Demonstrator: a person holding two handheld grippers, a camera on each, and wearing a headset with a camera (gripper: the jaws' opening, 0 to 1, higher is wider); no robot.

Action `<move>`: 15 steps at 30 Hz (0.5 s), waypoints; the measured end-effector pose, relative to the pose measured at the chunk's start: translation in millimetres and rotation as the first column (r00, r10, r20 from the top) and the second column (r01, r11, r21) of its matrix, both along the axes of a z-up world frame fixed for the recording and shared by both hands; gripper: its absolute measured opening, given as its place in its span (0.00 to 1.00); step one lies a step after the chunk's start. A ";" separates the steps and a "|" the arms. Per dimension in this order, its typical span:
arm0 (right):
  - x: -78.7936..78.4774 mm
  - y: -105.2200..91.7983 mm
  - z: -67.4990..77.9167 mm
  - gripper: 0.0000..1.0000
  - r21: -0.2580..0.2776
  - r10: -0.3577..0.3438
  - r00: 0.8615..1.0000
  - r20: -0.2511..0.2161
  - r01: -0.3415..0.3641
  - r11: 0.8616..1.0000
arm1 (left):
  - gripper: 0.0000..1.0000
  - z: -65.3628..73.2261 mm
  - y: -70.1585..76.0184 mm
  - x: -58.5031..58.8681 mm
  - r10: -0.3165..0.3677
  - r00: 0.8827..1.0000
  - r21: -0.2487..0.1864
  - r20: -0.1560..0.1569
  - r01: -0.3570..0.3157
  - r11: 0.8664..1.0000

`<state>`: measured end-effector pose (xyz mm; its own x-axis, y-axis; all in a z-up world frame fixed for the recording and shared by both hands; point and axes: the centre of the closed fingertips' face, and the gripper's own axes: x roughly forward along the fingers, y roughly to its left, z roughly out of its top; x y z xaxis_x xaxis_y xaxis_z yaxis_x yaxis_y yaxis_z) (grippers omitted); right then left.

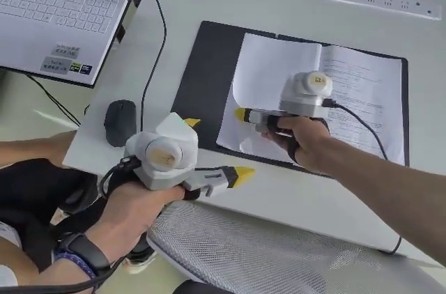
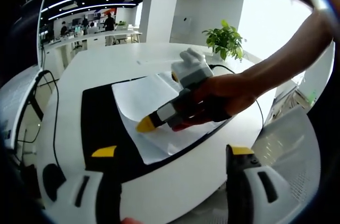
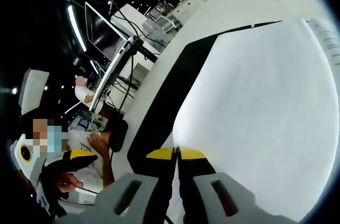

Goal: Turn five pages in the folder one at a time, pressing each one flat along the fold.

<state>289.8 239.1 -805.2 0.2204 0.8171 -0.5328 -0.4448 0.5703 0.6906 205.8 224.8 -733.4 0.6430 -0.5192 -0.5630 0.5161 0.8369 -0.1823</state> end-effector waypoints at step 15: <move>-3.7 -5.5 37.7 0.23 0.093 0.069 0.992 0.106 -0.079 0.992 | 0.76 -1.5 -6.8 12.0 -0.023 1.000 0.007 0.010 0.023 1.000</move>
<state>286.1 233.5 -767.5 0.2067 0.8799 -0.4278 -0.5547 0.4656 0.6896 217.8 218.0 -735.0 0.6370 -0.5299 -0.5599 0.5367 0.8262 -0.1713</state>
